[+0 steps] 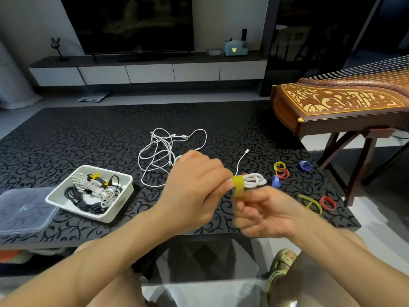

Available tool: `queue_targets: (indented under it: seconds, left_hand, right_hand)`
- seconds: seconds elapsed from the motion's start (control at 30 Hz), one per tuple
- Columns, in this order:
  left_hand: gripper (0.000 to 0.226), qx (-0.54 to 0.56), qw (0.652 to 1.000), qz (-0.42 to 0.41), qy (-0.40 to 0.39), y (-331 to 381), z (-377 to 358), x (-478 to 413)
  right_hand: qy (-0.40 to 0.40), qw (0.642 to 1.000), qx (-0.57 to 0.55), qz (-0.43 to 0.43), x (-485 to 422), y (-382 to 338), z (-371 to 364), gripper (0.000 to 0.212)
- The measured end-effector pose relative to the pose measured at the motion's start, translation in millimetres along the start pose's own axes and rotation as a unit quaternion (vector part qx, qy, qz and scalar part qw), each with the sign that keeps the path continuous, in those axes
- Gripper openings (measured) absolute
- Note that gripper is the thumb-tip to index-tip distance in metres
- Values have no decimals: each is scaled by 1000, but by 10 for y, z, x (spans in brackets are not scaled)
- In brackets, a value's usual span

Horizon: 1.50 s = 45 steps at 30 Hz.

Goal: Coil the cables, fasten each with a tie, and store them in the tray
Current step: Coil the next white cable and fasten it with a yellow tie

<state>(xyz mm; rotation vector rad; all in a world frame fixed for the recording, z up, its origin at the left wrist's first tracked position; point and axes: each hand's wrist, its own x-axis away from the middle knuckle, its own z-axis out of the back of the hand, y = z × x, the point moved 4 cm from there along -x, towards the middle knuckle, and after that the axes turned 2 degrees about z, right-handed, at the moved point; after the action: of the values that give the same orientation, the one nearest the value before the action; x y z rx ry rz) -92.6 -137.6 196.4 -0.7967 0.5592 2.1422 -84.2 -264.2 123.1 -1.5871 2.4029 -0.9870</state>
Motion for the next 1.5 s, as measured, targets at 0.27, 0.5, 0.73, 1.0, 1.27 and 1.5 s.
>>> queue_targets:
  seconds: [0.27, 0.5, 0.73, 1.0, 1.27, 1.5]
  left_hand:
    - [22, 85, 986, 76, -119, 39, -153, 210]
    - [21, 251, 917, 230, -208, -72, -292, 354]
    - [31, 309, 829, 360, -297, -168, -457, 361]
    - [43, 471, 638, 513, -328, -275, -616, 448]
    - [18, 570, 362, 648, -353, -322, -820, 597]
    - [50, 579, 369, 556, -469, -501, -860, 551]
  right_hand:
    - [188, 975, 116, 29, -46, 25, 159, 30]
    - [240, 861, 448, 40, 45, -277, 69, 39]
    - [203, 675, 708, 42, 21, -495, -197, 41]
    - [113, 281, 949, 86, 22, -242, -311, 41]
    - [110, 4, 967, 230, 58, 27, -136, 35]
    - [146, 139, 911, 359, 95, 19, 91, 37]
